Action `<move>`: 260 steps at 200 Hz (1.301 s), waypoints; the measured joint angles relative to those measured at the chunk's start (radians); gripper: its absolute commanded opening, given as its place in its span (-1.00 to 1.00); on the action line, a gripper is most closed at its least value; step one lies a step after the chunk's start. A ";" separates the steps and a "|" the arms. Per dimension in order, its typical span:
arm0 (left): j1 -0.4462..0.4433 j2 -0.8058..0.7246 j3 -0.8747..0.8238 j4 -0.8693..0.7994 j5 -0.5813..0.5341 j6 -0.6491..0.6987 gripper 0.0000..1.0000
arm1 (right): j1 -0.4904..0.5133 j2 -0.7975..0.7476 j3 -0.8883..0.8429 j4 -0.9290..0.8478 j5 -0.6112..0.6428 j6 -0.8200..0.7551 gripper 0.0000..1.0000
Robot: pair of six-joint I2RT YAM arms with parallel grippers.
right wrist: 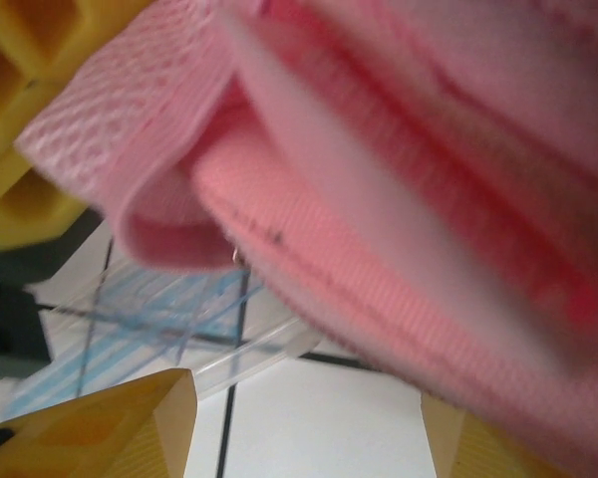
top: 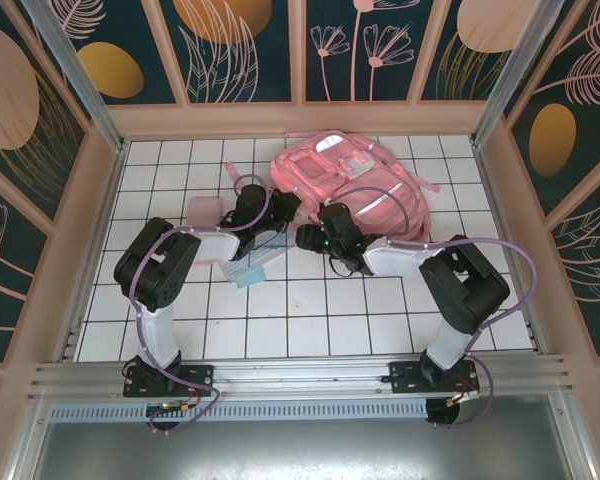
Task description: Pack the student bag
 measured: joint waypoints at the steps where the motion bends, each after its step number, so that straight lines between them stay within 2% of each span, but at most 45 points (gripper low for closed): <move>1: 0.000 0.000 -0.002 0.002 -0.001 -0.002 -1.00 | 0.000 0.002 0.001 0.000 0.002 -0.001 0.22; 72: 0.000 -0.012 -0.043 0.039 -0.036 -0.036 -1.00 | 0.044 0.153 0.164 -0.103 0.290 -0.073 -0.02; 113: -0.001 -0.027 -0.058 0.049 -0.049 -0.050 -1.00 | 0.057 0.166 0.182 -0.096 0.351 -0.116 -0.03; 134: 0.000 -0.027 -0.066 0.056 -0.066 -0.061 -1.00 | 0.065 0.197 0.209 -0.099 0.372 -0.132 -0.37; 158: 0.001 -0.027 -0.069 0.060 -0.071 -0.066 -1.00 | 0.066 0.211 0.220 -0.097 0.374 -0.167 -1.00; 202: -0.003 -0.016 -0.069 0.079 -0.071 -0.073 -1.00 | 0.070 0.201 0.214 -0.095 0.343 -0.200 -1.00; 260: -0.002 0.029 -0.067 0.121 -0.018 -0.079 -1.00 | -0.001 0.024 0.050 -0.136 0.173 -0.188 -1.00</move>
